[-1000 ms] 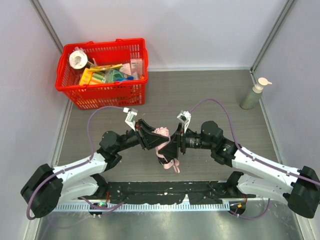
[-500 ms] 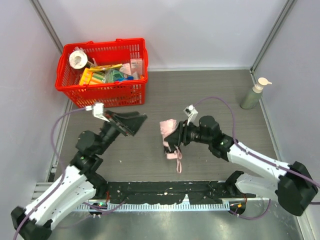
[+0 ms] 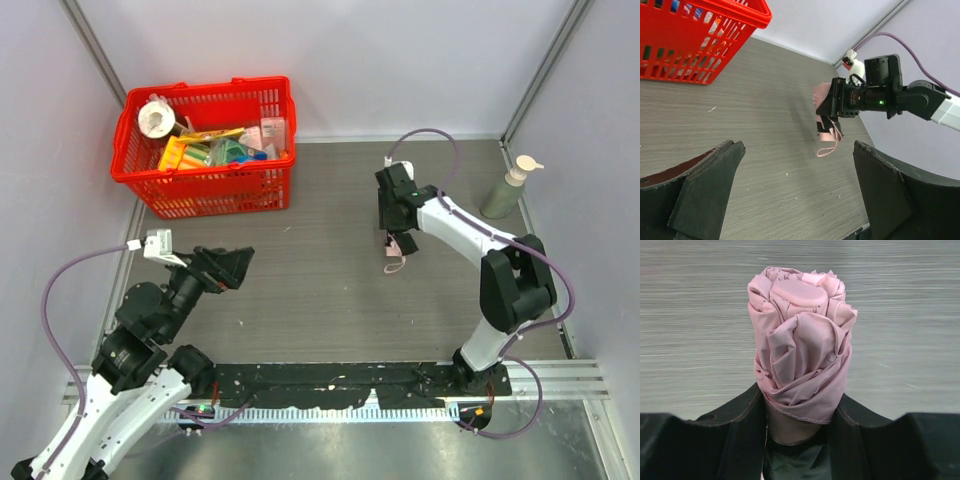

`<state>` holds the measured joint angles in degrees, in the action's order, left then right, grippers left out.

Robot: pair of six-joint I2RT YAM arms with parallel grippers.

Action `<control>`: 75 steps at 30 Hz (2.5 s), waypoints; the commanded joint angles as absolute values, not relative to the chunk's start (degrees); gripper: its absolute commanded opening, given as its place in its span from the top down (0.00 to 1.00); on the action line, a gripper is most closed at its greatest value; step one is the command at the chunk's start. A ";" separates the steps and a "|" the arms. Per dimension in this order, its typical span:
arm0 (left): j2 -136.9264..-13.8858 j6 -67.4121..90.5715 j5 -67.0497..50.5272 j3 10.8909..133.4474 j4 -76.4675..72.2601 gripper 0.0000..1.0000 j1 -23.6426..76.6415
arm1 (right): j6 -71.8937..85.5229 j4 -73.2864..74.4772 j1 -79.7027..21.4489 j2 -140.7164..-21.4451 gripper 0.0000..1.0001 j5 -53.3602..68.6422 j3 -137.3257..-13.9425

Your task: Put away the umbrella

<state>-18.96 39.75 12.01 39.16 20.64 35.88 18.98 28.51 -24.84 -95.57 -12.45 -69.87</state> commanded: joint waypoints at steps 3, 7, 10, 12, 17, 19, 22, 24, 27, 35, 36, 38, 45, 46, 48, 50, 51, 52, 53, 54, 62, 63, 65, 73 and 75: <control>-16.70 35.87 14.41 42.62 23.64 0.01 35.68 | 5.73 46.85 -42.95 -101.24 0.99 -49.29 -74.45; -15.82 30.86 14.32 47.80 25.04 0.02 35.68 | -4.89 33.98 -57.03 -104.06 0.99 -58.20 -71.46; -15.12 26.47 18.53 55.61 29.95 0.00 35.68 | -12.02 21.31 -64.85 -104.32 0.99 -59.23 -68.65; -15.55 24.18 20.73 61.67 34.43 0.01 35.68 | -16.86 15.22 -68.80 -105.90 0.99 -60.11 -68.47; -14.68 22.59 24.78 69.25 43.76 0.02 35.68 | -23.04 7.03 -76.80 -111.26 0.99 -61.62 -69.25; -13.10 23.20 25.31 69.43 44.47 0.02 35.77 | -14.92 16.80 -77.69 -112.41 0.99 -53.25 -74.77; -11.08 25.04 25.66 68.65 44.39 0.02 36.47 | -7.39 25.48 -76.12 -111.27 0.99 -28.90 -82.34; -10.46 27.06 25.40 68.20 44.38 0.03 37.26 | -4.84 28.73 -73.14 -110.48 0.99 -7.19 -85.93; -10.37 29.26 23.39 67.50 43.95 0.04 38.32 | -2.90 36.38 -66.28 -114.86 0.99 29.03 -92.26; -9.84 32.43 20.31 67.24 43.50 0.06 38.41 | -12.21 52.81 -63.10 -130.68 0.99 49.30 -106.67; -9.93 32.69 20.04 67.50 43.68 0.06 38.41 | -13.52 55.26 -63.11 -132.96 0.99 50.35 -108.35; -10.19 33.05 19.60 67.85 44.38 0.07 38.41 | -15.19 57.38 -63.37 -135.42 0.96 50.80 -111.44; -10.02 34.01 19.51 67.15 44.39 0.07 38.50 | -15.13 58.80 -63.28 -138.87 0.73 41.52 -117.86; -10.28 34.01 19.42 67.15 44.38 0.07 38.41 | -14.60 57.58 -63.28 -138.61 0.68 39.48 -117.51; -10.46 33.93 19.42 67.15 44.38 0.07 38.50 | -12.93 55.21 -63.28 -137.12 0.54 33.86 -116.72; -10.63 34.01 19.42 66.97 44.30 0.07 38.50 | -11.69 52.92 -63.28 -134.83 0.45 28.76 -116.11; -10.81 34.01 19.42 66.89 44.30 0.07 38.58 | -11.08 52.04 -63.02 -133.69 0.40 26.74 -116.02; -10.98 34.01 19.42 66.88 44.21 0.07 38.58 | -10.81 51.94 -62.84 -133.07 0.38 26.11 -116.54; -11.07 34.10 19.42 66.88 44.21 0.07 38.50 | -10.46 51.94 -62.41 -132.02 0.36 25.67 -116.80; -11.25 34.01 19.42 66.80 44.12 0.07 38.58 | -10.46 51.94 -62.14 -131.58 0.32 26.19 -117.15; -12.13 34.19 18.81 66.36 43.24 0.07 38.58 | -10.72 52.56 -59.94 -122.89 0.23 23.56 -117.86; -12.13 34.19 18.81 66.18 43.16 0.07 38.50 | -10.46 52.47 -59.77 -121.48 0.23 23.21 -117.17; -12.04 34.28 18.81 65.92 42.89 0.08 38.50 | -8.97 50.89 -59.85 -116.74 0.23 21.45 -114.02; -11.08 32.96 18.55 64.43 39.47 0.07 38.50 | 7.36 29.46 -59.77 -80.84 0.22 -7.31 -80.31; -10.72 32.61 17.85 63.29 37.63 0.07 38.58 | 11.14 27.42 -59.85 -72.57 0.21 -18.21 -73.96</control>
